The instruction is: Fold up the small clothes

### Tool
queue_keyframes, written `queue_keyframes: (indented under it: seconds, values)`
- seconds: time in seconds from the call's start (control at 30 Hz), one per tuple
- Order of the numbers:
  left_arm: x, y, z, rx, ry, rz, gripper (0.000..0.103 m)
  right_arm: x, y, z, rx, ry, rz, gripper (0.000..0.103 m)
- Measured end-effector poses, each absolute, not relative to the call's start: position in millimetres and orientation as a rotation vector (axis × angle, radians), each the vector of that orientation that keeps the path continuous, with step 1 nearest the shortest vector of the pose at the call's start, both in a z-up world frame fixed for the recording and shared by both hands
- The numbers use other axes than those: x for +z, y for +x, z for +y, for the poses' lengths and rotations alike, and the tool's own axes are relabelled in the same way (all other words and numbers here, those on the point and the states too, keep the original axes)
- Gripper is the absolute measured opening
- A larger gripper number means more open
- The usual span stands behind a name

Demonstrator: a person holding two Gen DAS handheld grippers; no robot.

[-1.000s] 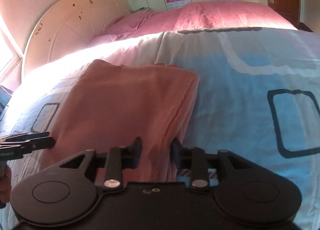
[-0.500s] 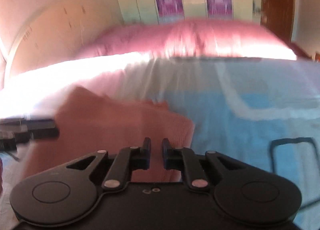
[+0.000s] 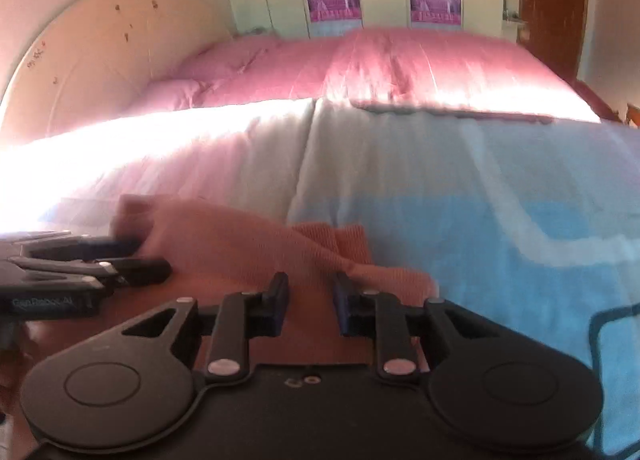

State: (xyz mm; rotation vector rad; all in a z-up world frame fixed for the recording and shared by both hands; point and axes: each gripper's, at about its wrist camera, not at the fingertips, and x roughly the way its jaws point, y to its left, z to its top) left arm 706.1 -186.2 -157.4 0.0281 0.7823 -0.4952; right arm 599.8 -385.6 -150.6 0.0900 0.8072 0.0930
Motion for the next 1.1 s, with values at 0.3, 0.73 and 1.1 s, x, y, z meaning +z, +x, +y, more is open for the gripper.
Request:
queue_keyframes:
  seconds: [0.3,0.73,1.1]
  values:
    - [-155,725,-148,-0.392,-0.076,0.762,0.052,-124,614,-373,0.168,0.137,0.699,0.053]
    - [-192,734,-153,-0.426,-0.009,0.731,0.036,-151,617,-324,0.255,-0.166,0.697,0.009]
    - [-180,729,-172,-0.452,0.016,0.766,0.051,-155,632,-327,0.214,0.011,0.788,0.035]
